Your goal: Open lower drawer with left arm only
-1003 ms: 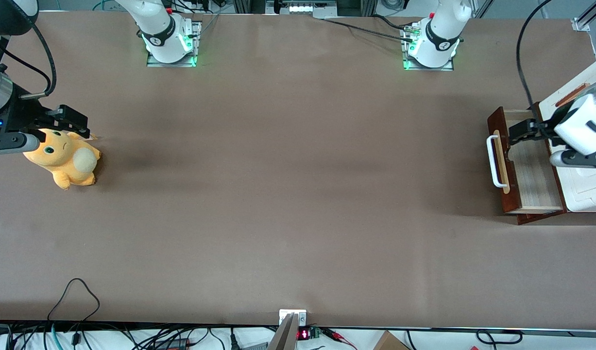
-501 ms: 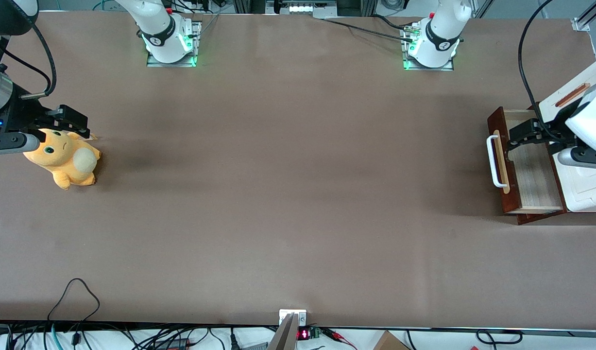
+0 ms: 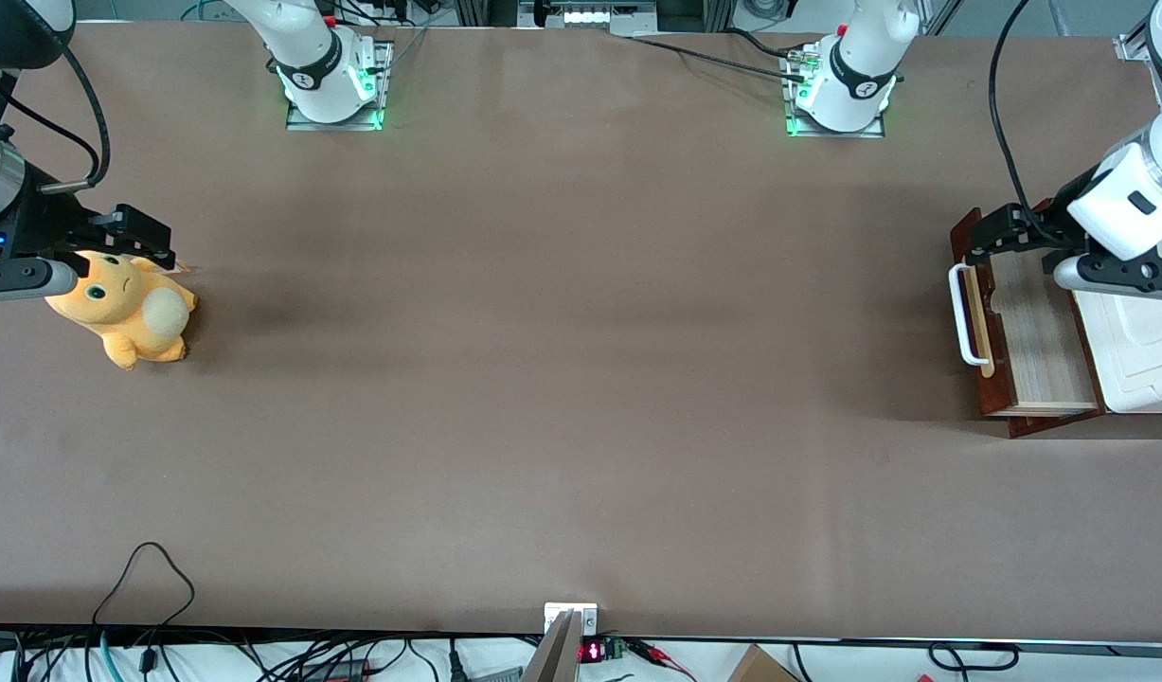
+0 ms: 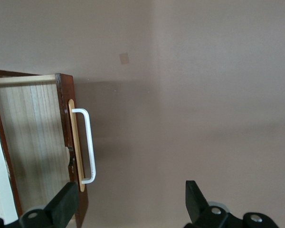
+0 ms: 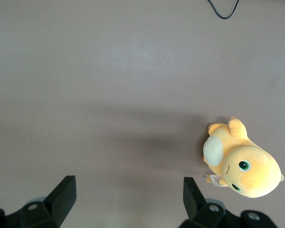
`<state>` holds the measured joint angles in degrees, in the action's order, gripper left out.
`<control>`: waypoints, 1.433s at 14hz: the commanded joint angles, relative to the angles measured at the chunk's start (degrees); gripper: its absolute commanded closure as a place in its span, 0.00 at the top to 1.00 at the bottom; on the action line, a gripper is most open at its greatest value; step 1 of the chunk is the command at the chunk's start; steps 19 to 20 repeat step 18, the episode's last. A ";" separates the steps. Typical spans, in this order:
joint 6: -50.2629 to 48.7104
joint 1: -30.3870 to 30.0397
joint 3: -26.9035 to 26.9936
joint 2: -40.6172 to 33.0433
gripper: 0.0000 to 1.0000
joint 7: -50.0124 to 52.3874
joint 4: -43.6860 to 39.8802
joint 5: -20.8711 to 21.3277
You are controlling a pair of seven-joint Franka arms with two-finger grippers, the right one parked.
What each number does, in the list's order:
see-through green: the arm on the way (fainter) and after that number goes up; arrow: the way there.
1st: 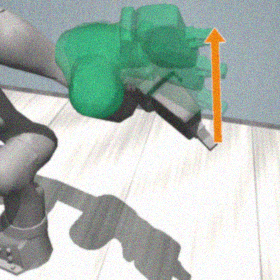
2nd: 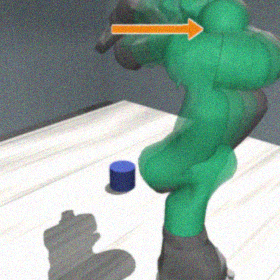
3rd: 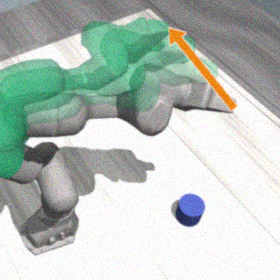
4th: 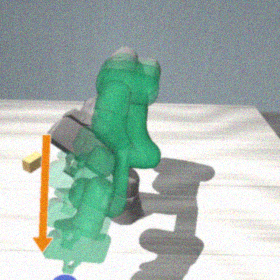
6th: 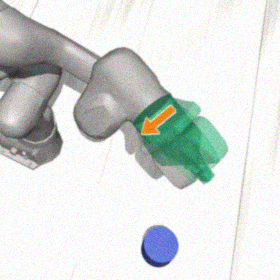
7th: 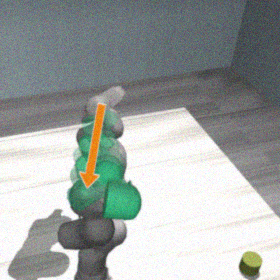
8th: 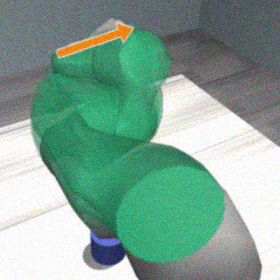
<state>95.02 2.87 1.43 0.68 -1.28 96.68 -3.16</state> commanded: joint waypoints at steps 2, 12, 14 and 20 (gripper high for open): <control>-0.01 -0.94 -1.96 -1.90 1.00 3.22 0.88 -0.89; -3.18 -1.29 -1.35 -0.50 1.00 1.10 -2.99 0.34; -2.91 -1.38 -1.43 -0.50 1.00 1.10 -3.17 0.43; -2.83 -1.38 -1.52 -0.50 1.00 1.19 -3.25 0.52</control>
